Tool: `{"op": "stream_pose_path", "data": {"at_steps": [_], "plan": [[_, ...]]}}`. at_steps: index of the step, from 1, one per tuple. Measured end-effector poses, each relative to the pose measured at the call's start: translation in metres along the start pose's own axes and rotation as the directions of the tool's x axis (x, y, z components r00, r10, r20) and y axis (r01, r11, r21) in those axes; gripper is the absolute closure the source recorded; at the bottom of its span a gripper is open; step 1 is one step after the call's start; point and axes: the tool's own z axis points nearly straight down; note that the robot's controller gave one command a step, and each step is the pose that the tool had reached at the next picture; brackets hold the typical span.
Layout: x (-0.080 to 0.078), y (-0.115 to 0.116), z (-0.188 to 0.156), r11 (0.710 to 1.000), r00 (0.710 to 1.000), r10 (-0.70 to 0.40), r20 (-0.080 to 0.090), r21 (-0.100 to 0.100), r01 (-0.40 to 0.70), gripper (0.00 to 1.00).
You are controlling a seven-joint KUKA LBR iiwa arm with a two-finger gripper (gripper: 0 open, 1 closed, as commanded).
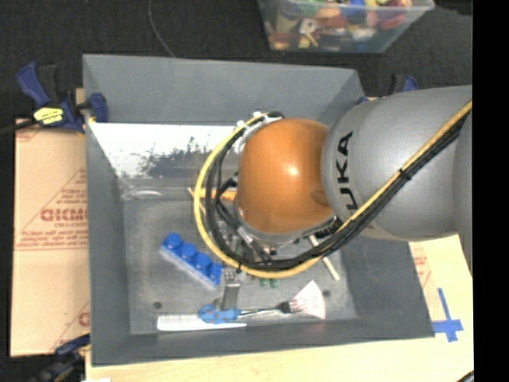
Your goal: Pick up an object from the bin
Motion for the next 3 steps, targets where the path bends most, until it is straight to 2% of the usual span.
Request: {"op": "stream_pose_path", "data": {"at_steps": [1, 2, 3], "plan": [[-0.002, -0.001, -0.003, 1.0, 1.0, 0.004, 0.008, -0.001, -0.004, 0.0], [-0.086, 0.021, 0.131, 1.0, 1.0, 0.02, 0.009, -0.003, -0.02, 0.0], [-0.087, 0.033, 0.041, 0.987, 0.987, 0.162, 0.023, -0.009, -0.161, 0.0]]}}
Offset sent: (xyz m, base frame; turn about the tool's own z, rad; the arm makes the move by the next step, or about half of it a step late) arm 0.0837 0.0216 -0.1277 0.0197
